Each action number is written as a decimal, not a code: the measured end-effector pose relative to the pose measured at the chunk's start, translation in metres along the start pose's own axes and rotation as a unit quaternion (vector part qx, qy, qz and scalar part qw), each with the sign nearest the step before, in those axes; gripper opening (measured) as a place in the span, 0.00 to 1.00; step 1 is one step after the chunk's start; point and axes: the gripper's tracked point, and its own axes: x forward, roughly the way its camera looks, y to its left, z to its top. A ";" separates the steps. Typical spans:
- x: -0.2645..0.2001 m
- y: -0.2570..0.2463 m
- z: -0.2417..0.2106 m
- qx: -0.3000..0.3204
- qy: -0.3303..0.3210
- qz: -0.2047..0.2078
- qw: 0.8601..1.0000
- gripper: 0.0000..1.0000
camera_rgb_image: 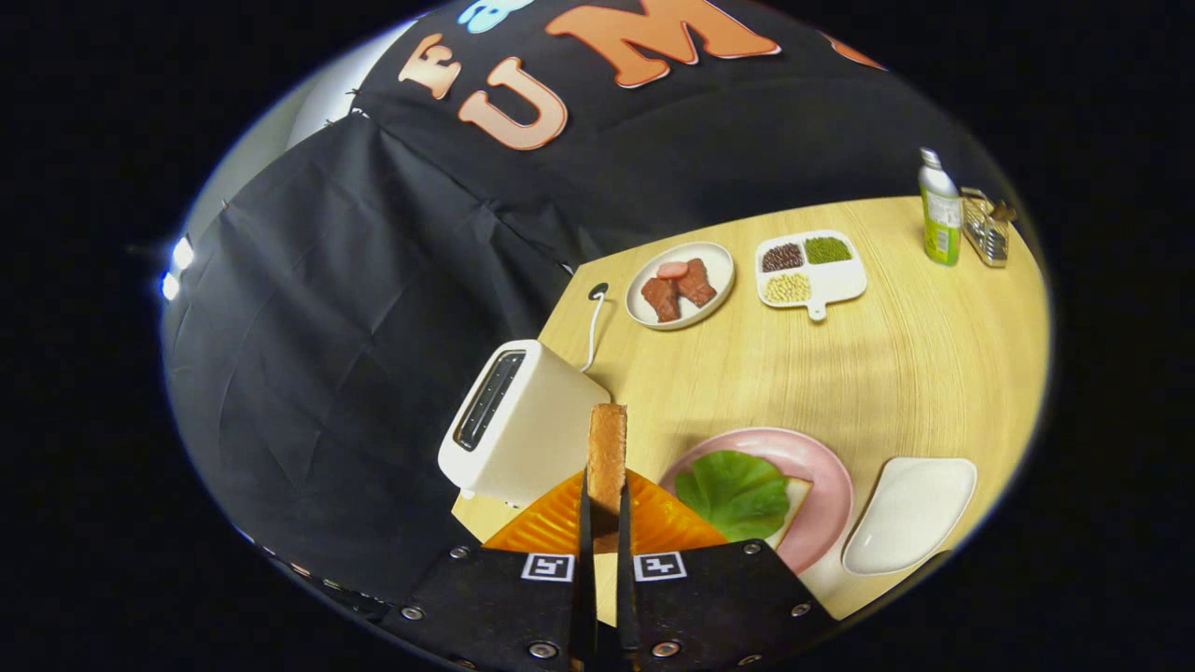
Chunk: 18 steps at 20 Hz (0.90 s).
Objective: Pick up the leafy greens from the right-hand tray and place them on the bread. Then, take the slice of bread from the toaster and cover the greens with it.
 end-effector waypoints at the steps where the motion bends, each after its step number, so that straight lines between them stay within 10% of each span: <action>1: 0.002 -0.007 -0.004 0.009 0.004 0.001 1.000 0.09; 18: 0.027 -0.101 -0.059 0.074 0.003 -0.016 0.997 0.09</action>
